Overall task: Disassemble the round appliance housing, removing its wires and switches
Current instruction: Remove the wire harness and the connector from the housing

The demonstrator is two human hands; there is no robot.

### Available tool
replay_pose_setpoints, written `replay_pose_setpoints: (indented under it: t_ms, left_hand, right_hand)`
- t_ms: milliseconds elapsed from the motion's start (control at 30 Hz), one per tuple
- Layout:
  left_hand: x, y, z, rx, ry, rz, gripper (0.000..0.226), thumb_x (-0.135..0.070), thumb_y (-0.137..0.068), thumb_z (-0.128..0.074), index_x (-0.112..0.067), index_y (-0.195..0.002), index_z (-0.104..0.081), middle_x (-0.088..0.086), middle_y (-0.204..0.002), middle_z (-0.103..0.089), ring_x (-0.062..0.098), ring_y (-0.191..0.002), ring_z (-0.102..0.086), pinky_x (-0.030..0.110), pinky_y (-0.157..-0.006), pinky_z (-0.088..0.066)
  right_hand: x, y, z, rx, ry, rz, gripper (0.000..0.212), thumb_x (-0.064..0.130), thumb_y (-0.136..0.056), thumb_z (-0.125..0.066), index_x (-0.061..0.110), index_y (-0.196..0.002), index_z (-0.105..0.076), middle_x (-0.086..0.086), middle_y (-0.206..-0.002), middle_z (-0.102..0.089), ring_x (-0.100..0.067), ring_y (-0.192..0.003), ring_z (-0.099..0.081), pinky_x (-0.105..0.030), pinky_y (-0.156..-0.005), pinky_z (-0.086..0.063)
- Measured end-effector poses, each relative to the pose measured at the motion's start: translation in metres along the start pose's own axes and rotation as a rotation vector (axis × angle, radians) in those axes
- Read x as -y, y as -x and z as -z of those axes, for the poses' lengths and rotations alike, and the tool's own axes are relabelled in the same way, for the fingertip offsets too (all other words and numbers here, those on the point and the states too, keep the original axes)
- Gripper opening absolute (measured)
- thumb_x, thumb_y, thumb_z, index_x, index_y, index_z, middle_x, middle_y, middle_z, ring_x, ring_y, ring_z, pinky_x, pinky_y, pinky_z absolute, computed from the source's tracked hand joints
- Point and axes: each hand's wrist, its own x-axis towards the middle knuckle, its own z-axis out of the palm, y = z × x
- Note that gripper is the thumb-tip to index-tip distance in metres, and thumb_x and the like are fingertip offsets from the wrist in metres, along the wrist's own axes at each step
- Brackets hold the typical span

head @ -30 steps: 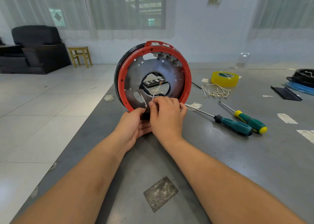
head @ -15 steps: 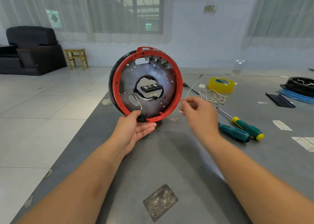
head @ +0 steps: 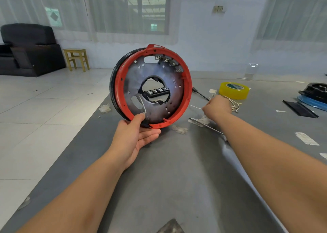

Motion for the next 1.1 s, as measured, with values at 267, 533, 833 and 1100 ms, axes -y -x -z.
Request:
replay_pose_setpoints:
  t_ms: [267, 533, 833, 1100]
  left_hand:
    - [0.006, -0.006, 0.002, -0.009, -0.014, -0.028, 0.029, -0.027, -0.103, -0.067, -0.011, -0.116, -0.046, 0.025, -0.086, -0.077, 0.042, -0.088, -0.079, 0.035, -0.065, -0.064]
    - [0.005, -0.004, 0.003, -0.024, 0.007, -0.027, 0.028, -0.026, -0.103, -0.066, -0.01, -0.113, -0.047, 0.029, -0.088, -0.077, 0.041, -0.088, -0.079, 0.034, -0.064, -0.064]
    - [0.003, -0.002, 0.003, -0.017, 0.032, -0.027, 0.022, -0.024, -0.104, -0.065, -0.007, -0.109, -0.051, 0.029, -0.09, -0.077, 0.04, -0.088, -0.079, 0.034, -0.064, -0.064]
    - [0.003, -0.004, 0.004, -0.031, 0.051, -0.014, 0.027, -0.025, -0.103, -0.066, -0.008, -0.113, -0.048, 0.028, -0.09, -0.077, 0.041, -0.088, -0.079, 0.034, -0.064, -0.064]
  right_hand:
    - [0.015, -0.027, -0.032, -0.01, -0.051, -0.045, 0.029, 0.025, -0.093, -0.068, 0.007, -0.115, -0.066, -0.019, -0.123, -0.066, -0.037, -0.113, -0.063, -0.035, -0.074, -0.043]
    - [0.006, -0.032, -0.017, 0.129, 0.14, 0.232, 0.027, 0.018, -0.099, -0.052, 0.011, -0.117, -0.072, -0.015, -0.117, -0.069, -0.031, -0.096, -0.061, -0.034, -0.08, -0.053]
    - [0.0, -0.025, -0.023, 0.296, 0.391, 0.44, 0.049, 0.048, -0.107, -0.029, 0.019, -0.126, -0.064, -0.009, -0.138, -0.06, -0.032, -0.123, -0.054, -0.046, -0.105, -0.046]
    - [0.003, -0.037, -0.034, 0.297, 0.484, 0.214, 0.071, 0.07, -0.099, -0.014, 0.031, -0.15, -0.045, 0.003, -0.164, -0.03, -0.034, -0.153, -0.02, -0.062, -0.118, -0.016]
